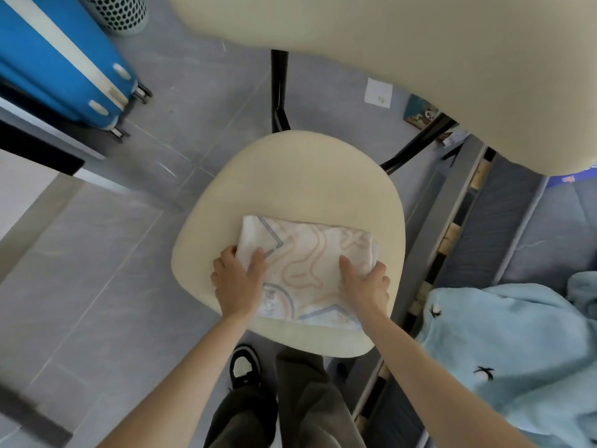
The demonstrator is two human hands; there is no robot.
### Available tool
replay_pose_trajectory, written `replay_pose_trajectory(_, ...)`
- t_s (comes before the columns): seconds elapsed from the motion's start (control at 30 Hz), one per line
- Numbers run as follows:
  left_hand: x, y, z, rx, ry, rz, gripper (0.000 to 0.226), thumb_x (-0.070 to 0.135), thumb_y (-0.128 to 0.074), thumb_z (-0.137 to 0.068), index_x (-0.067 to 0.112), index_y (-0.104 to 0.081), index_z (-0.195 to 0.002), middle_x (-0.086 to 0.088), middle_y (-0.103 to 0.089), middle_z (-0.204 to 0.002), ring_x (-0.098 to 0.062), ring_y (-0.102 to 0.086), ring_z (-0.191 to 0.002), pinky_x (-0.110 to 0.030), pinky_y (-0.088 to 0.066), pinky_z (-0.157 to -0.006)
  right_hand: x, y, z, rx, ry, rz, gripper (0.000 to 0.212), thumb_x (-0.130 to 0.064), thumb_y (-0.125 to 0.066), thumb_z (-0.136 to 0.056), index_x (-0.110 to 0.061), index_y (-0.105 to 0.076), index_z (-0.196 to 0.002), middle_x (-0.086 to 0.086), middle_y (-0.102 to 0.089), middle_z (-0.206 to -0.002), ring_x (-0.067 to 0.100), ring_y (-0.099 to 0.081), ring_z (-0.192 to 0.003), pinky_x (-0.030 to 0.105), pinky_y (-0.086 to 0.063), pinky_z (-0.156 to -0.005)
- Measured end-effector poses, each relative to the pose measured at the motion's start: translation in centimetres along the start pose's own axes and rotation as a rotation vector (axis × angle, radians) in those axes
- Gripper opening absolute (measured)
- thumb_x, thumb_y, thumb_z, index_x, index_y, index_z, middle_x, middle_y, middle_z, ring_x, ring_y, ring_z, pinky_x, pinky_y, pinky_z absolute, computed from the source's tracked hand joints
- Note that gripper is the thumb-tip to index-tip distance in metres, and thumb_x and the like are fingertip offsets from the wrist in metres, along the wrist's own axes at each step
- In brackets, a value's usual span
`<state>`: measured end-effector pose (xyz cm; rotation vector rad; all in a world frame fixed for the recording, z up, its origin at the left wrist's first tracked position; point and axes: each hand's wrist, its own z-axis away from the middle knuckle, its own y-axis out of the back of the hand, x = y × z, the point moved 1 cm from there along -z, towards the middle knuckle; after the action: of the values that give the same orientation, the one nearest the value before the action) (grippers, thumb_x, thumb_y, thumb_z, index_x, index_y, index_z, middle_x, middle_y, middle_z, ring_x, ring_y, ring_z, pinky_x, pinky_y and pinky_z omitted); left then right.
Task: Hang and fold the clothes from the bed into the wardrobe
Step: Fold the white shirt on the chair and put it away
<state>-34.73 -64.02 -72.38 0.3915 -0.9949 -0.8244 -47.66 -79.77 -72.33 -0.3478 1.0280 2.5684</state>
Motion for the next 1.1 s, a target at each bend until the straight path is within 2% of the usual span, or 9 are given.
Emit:
replay_pose_trajectory(0.1,-0.1,-0.7,0.3,-0.039,-0.059,0.036,0.041,0.054,-0.051,-0.091,0.015,-0.049,-0.104,0.005,-0.060,-0.090,-0.020,-0.061,-0.081,-0.033,-0.046,-0.064,0.3,-0.4,-0.1,0.030,0.093,0.020,0.073,-0.065,-0.050,-0.086,-0.015,-0.032,-0.137,0.009,-0.048,-0.124,0.028,-0.049,-0.097,0.039,-0.041,-0.081)
replay_pose_trajectory(0.17,-0.2,-1.0,0.0,-0.044,-0.024,0.020,0.040,0.058,-0.048,-0.091,0.018,-0.047,-0.101,0.011,-0.059,-0.083,-0.016,-0.060,-0.074,-0.030,-0.042,-0.058,0.7,-0.4,-0.3,0.025,0.146,0.001,0.065,-0.065,-0.049,-0.087,-0.019,-0.036,-0.131,0.001,-0.056,-0.104,0.021,-0.050,-0.083,0.033,-0.040,-0.070)
replay_pose_trajectory(0.23,-0.3,-0.9,-0.7,-0.082,0.029,0.067,0.044,0.059,-0.047,-0.091,0.018,-0.050,-0.103,0.010,-0.060,-0.085,-0.014,-0.060,-0.077,-0.029,-0.043,-0.060,0.7,-0.2,-0.5,0.001,0.151,-0.023,0.055,-0.065,-0.050,-0.086,-0.024,-0.039,-0.121,-0.007,-0.054,-0.087,0.015,-0.053,-0.074,0.030,-0.039,-0.058)
replay_pose_trajectory(0.3,-0.5,-0.6,-1.3,-0.157,0.087,0.172,0.049,0.058,-0.047,-0.091,0.014,-0.057,-0.111,0.004,-0.065,-0.097,-0.018,-0.062,-0.089,-0.035,-0.050,-0.076,0.6,0.1,-0.5,-0.019,0.158,-0.049,0.044,-0.064,-0.051,-0.086,-0.028,-0.041,-0.110,-0.008,-0.054,-0.084,0.011,-0.053,-0.072,0.026,-0.038,-0.052)
replay_pose_trajectory(0.37,-0.6,0.1,-1.2,-0.217,0.114,0.277,0.048,0.054,-0.049,-0.093,0.015,-0.061,-0.118,0.002,-0.067,-0.107,-0.019,-0.062,-0.099,-0.037,-0.050,-0.091,0.2,0.5,0.0,-0.027,0.200,-0.071,0.039,-0.061,-0.053,-0.088,-0.027,-0.045,-0.105,-0.007,-0.056,-0.084,0.009,-0.054,-0.072,0.024,-0.037,-0.051)
replay_pose_trajectory(0.6,0.2,6.3,1.9,-0.155,0.116,0.427,0.039,0.052,-0.044,-0.096,0.022,-0.056,-0.117,0.004,-0.063,-0.111,-0.019,-0.060,-0.106,-0.039,-0.047,-0.097,-3.2,3.0,5.4,-0.082,0.390,-0.097,0.030,-0.059,-0.053,-0.089,-0.030,-0.048,-0.097,-0.008,-0.060,-0.080,0.005,-0.057,-0.071,0.017,-0.039,-0.049)
replay_pose_trajectory(0.73,0.6,11.3,4.6,-0.088,0.130,0.524,0.048,0.051,-0.045,-0.096,0.019,-0.053,-0.130,0.000,-0.062,-0.124,-0.020,-0.058,-0.113,-0.043,-0.044,-0.103,-6.1,4.6,10.2,-0.137,0.533,-0.102,0.024,-0.053,-0.055,-0.091,-0.033,-0.044,-0.084,-0.008,-0.056,-0.075,-0.001,-0.057,-0.064,0.012,-0.040,-0.047)
replay_pose_trajectory(0.9,0.1,18.7,8.6,0.051,0.119,0.614,0.031,0.044,-0.047,-0.098,0.022,-0.059,-0.116,0.010,-0.066,-0.104,-0.014,-0.063,-0.102,-0.030,-0.050,-0.087,-9.3,5.0,17.0,-0.259,0.693,-0.076,0.025,-0.048,-0.055,-0.093,-0.024,-0.052,-0.099,-0.005,-0.062,-0.085,0.003,-0.059,-0.073,0.015,-0.042,-0.056)
replay_pose_trajectory(1.1,-3.4,27.7,13.9,0.247,0.167,0.685,0.029,0.049,-0.046,-0.096,0.029,-0.054,-0.116,0.018,-0.060,-0.098,-0.004,-0.057,-0.088,-0.024,-0.043,-0.079,-12.8,2.5,25.4,-0.418,0.844,-0.022,0.022,-0.043,-0.057,-0.093,-0.022,-0.052,-0.090,-0.004,-0.062,-0.080,-0.003,-0.058,-0.065,0.010,-0.043,-0.054)
